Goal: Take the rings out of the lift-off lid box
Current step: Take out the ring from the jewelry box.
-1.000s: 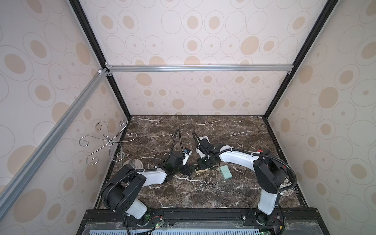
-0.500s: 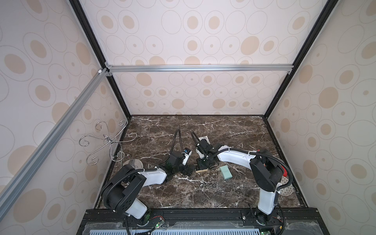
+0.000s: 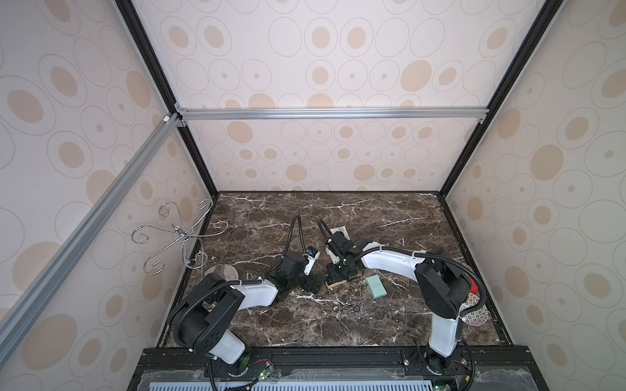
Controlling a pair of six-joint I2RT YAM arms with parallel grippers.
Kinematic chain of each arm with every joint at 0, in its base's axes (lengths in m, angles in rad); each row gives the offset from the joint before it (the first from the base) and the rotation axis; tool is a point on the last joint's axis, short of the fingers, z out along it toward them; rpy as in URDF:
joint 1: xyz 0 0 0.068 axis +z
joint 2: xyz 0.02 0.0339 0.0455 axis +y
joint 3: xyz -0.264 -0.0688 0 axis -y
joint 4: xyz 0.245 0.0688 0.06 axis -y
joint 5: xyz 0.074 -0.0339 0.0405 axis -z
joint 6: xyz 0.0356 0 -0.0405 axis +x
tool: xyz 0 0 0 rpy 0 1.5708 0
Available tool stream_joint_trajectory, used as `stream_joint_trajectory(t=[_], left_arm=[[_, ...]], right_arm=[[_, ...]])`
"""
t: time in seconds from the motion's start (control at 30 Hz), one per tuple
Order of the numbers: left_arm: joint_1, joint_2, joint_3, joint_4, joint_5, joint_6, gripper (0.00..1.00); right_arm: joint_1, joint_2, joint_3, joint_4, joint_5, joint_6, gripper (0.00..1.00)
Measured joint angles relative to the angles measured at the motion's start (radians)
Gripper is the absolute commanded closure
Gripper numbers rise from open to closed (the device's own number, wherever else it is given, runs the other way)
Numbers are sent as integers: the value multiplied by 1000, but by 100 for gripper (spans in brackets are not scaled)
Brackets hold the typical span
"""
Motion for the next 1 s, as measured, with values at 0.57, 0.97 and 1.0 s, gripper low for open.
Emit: stream_joint_trajectory(t=[0.57, 0.97, 1.0], left_arm=[[0, 43, 9, 26, 30, 0, 0], [0, 48, 13, 27, 39, 0, 0], [0, 48, 14, 27, 39, 0, 0]], right_arm=[[0, -64, -27, 12, -12, 0, 100], [0, -108, -71, 76, -57, 9, 100], [-1, -113, -78, 85, -62, 11, 100]])
